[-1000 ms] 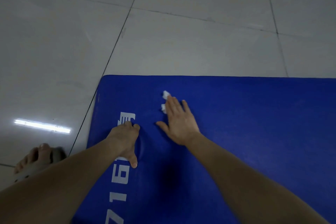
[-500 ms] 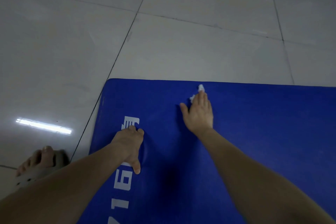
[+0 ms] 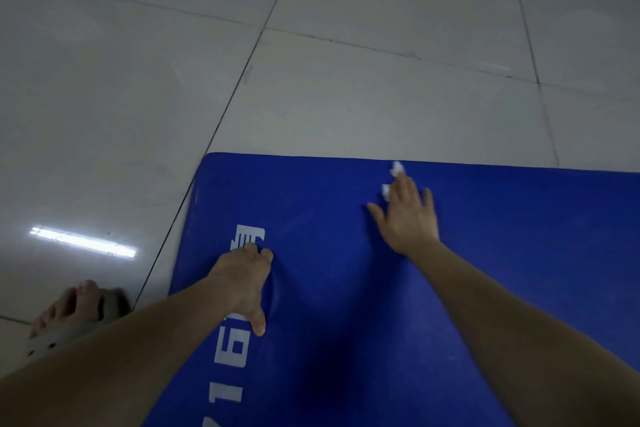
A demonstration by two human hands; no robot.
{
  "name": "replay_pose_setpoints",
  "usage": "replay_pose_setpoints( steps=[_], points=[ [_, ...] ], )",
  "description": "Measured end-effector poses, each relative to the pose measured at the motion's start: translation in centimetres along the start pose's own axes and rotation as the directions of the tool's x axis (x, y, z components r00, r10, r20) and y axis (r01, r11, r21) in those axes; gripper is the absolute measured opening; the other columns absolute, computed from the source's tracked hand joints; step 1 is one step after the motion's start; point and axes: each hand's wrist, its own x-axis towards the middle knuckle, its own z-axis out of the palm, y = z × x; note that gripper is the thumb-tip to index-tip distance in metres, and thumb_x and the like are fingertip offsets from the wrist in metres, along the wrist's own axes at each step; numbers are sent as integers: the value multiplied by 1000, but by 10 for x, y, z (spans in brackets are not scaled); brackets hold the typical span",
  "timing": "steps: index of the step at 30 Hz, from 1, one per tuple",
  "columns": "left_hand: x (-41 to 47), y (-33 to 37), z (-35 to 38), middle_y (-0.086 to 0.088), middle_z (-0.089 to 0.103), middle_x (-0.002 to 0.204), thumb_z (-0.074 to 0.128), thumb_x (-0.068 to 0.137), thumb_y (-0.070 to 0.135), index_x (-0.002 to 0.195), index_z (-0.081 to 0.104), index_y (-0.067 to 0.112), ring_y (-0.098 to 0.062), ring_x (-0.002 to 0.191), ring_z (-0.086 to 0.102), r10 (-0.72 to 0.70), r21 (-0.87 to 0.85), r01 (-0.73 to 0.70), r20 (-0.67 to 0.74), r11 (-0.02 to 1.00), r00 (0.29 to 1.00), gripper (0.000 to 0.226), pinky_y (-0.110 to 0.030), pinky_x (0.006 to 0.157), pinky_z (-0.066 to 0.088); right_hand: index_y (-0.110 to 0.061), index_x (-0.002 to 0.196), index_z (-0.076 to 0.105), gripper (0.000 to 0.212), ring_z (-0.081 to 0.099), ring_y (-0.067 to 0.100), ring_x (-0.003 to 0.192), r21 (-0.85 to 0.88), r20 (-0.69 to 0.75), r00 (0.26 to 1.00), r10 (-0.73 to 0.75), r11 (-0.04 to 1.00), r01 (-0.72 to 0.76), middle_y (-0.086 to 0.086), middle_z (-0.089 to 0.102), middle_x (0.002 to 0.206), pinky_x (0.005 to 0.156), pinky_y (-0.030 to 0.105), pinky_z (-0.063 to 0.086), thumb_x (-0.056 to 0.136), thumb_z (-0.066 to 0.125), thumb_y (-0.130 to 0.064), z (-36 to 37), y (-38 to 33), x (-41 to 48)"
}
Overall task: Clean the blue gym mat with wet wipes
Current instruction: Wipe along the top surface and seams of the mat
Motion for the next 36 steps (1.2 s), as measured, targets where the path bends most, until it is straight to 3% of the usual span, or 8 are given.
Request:
replay_pose_setpoints(
  steps=[6,13,17,21,26,28,32,36],
  points=[
    [-1,0,1,-5,44,136,92,49,63,144,34,16,-21,123,48,9,4,-9,-23,1000,1000,121,-38,104,47,7,153,21,87,12,32,152,233,85,974,210,946,-224,18,1,167,122,48,21,101,33,-61,-7,20,3],
    [2,-1,3,-4,45,129,92,48,63,139,36,17,-20,115,49,1,4,-1,-27,1000,1000,116,-36,97,49,6,152,26,65,8,33,153,312,137,989,57,945,-98,21,-1,166,122,46,24,107,31,-41,-31,-72,36],
    [2,-2,2,-4,45,128,92,47,64,138,38,17,-20,113,49,7,23,-7,-31,1000,999,115,-36,97,49,6,148,33,55,15,34,149,272,113,982,-151,955,115,21,19,160,120,43,27,107,30,-31,-39,-123,37],
    [-3,-1,-4,-6,46,128,91,53,62,138,38,14,-21,113,49,19,32,-20,39,999,999,111,-35,96,49,-7,144,49,44,41,29,138,499,79,908,-411,805,321,16,44,145,108,40,42,102,37,-2,-57,-130,29],
    [12,1,-64,2,55,76,73,87,53,78,54,18,-14,67,52,12,18,-16,183,1000,983,41,-31,66,48,-14,126,62,31,61,25,105,543,0,964,-265,810,223,4,52,139,79,32,50,99,49,-6,-72,-76,20],
    [28,3,-91,3,49,72,65,94,42,75,53,16,-14,63,47,16,25,-16,24,1000,1000,34,-31,61,42,-18,105,61,11,60,21,85,494,38,997,-68,869,41,2,60,116,63,31,47,96,57,-23,-68,-48,16],
    [59,14,-118,-7,53,108,58,95,17,117,55,10,-22,90,55,68,-6,-81,-473,997,878,23,-38,72,49,-22,107,46,57,57,21,90,359,411,912,-4,920,-158,1,48,113,69,35,49,77,78,-58,-50,-10,1],
    [90,14,-124,-7,50,120,54,97,15,120,58,11,-24,99,54,141,-41,-179,-456,983,879,24,-40,80,51,-17,127,42,82,56,27,105,326,488,873,-18,931,-163,6,43,128,86,44,54,71,82,-60,-39,-12,5]
  ],
)
